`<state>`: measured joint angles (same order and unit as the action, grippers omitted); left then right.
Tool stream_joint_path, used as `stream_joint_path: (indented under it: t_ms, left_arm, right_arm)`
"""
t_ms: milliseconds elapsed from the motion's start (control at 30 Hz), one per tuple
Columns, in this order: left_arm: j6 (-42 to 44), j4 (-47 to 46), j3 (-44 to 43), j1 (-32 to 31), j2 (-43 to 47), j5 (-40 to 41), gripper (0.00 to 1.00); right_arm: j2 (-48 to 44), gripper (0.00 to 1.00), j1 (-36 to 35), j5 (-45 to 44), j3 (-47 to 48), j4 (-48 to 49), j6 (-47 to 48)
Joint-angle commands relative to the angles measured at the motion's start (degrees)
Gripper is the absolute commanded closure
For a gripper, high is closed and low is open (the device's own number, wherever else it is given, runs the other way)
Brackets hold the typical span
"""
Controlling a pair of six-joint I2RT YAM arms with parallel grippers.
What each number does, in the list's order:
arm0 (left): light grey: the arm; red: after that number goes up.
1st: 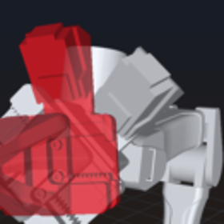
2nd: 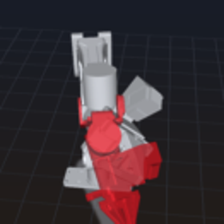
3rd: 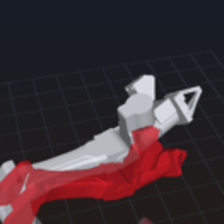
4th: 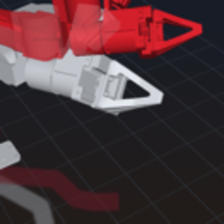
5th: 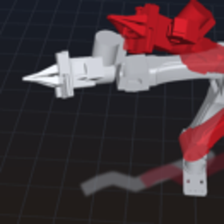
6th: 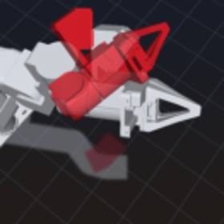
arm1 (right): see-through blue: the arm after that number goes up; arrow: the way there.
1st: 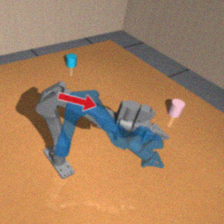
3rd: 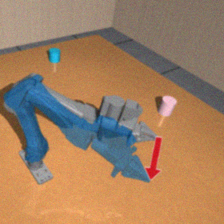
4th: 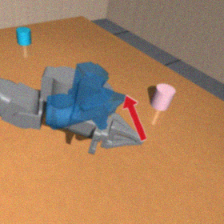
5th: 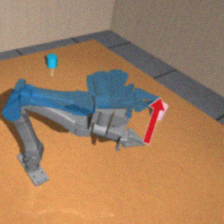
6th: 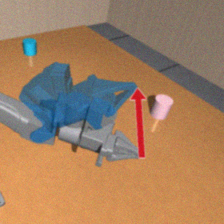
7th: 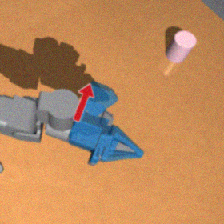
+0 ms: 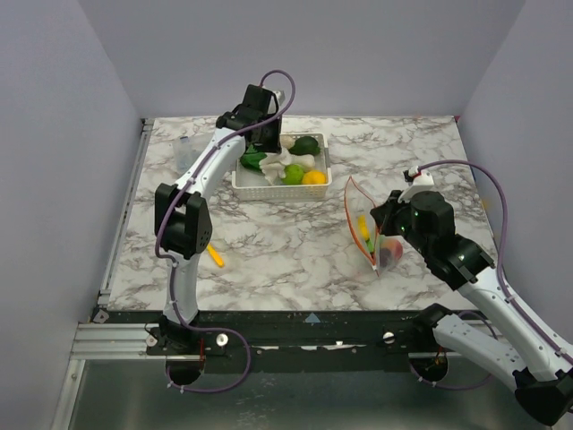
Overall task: Place the food in the zip-top bag and seal the zipper
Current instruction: Adjust the fake vegetable in the bin.
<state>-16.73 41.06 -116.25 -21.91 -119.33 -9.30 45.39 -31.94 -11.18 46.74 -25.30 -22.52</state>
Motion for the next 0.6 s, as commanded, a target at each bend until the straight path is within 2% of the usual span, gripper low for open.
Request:
stream_joint_path:
  t_ms: [0, 100, 167, 267, 467, 533, 567]
  left_arm:
    - [-1.91, 4.64, -0.35, 0.08, -1.61, -1.37, 1.0]
    - [-1.76, 5.79, 0.22, 0.3, -1.83, 0.08, 0.95]
    - [-1.26, 5.43, 1.12, 0.3, -1.25, 1.31, 0.86]
    - [-0.41, 4.41, 2.93, 0.4, 0.23, 3.53, 0.64]
    - [-1.29, -0.19, 10.98, 1.31, 5.96, 7.69, 0.34]
    - [-2.09, -1.21, 13.14, 2.01, 7.15, 8.81, 0.18]
    - [-2.32, -1.53, 13.74, 2.34, 7.37, 8.79, 0.14]
  right_arm:
    - [0.29, 0.99, -0.4, 0.59, -0.53, 0.91, -0.09]
    - [0.25, 0.99, -0.4, 0.77, -0.67, 1.04, -0.11]
    - [0.34, 0.99, -0.4, 0.84, -0.67, 1.04, -0.09]
    - [0.15, 0.99, -0.4, 0.79, -0.69, 1.03, -0.24]
    - [0.19, 0.99, -0.4, 0.86, -0.77, 1.13, -0.32]
    - [0.19, 0.99, -0.4, 1.15, -0.85, 1.11, -0.31]
    - [0.21, 1.0, -0.4, 1.1, -0.8, 1.11, -0.31]
